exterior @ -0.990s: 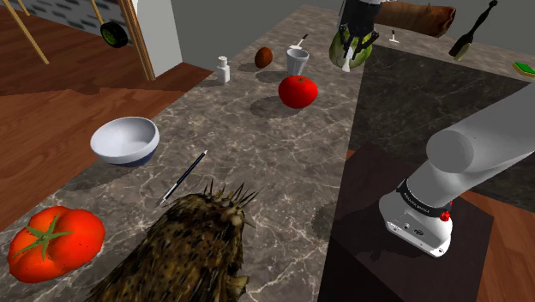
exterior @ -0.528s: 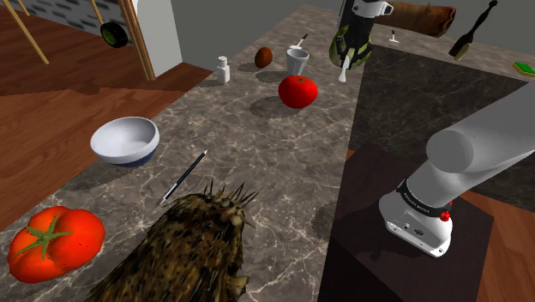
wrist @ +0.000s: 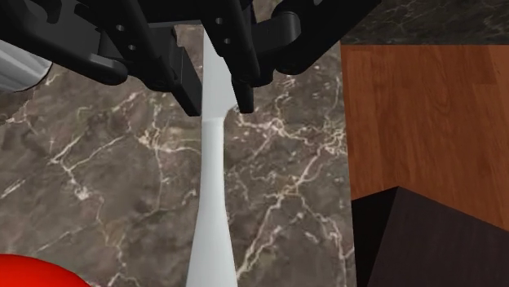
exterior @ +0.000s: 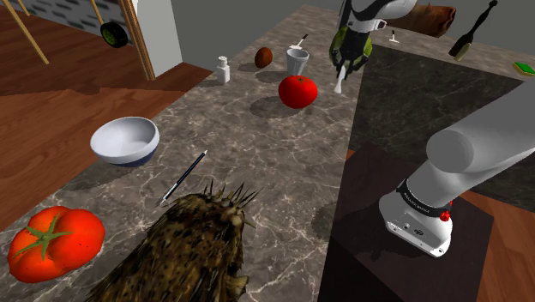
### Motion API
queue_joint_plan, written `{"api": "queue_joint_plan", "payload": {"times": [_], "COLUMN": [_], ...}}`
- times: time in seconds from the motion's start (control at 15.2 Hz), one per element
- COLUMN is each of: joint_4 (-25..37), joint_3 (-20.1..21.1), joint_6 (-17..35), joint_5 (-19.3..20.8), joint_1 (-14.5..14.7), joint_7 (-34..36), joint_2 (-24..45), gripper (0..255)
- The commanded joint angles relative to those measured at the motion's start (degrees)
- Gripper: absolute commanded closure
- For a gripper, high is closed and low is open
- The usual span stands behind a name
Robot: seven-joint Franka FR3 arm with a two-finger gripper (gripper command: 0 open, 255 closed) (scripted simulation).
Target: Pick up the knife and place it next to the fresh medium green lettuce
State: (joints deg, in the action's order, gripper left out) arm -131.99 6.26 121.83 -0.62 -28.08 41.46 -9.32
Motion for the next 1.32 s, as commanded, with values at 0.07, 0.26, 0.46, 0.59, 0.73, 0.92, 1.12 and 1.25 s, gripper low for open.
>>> {"api": "queue_joint_plan", "payload": {"times": [0.07, 0.26, 0.46, 0.59, 0.73, 0.92, 1.12, 1.25], "joint_4": [-1.3, -2.5, -3.6, -4.3, -4.3, -4.3, -4.3, -4.3], "joint_3": [0.0, 0.1, 0.1, 0.1, 0.1, 0.1, 0.1, 0.1], "joint_6": [2.5, 4.9, 7.3, 9.1, 9.0, 9.1, 9.0, 9.0], "joint_5": [0.1, 0.3, 0.4, 0.6, 0.6, 0.6, 0.6, 0.6], "joint_1": [0.0, -0.1, -0.1, -0.1, -0.1, -0.1, -0.1, -0.1], "joint_7": [0.0, 0.2, 0.3, 0.4, 0.4, 0.4, 0.4, 0.4], "joint_2": [1.2, 2.4, 3.7, 4.7, 4.7, 4.7, 4.7, 4.7], "gripper": [255, 255, 255, 255, 255, 255, 255, 0]}}
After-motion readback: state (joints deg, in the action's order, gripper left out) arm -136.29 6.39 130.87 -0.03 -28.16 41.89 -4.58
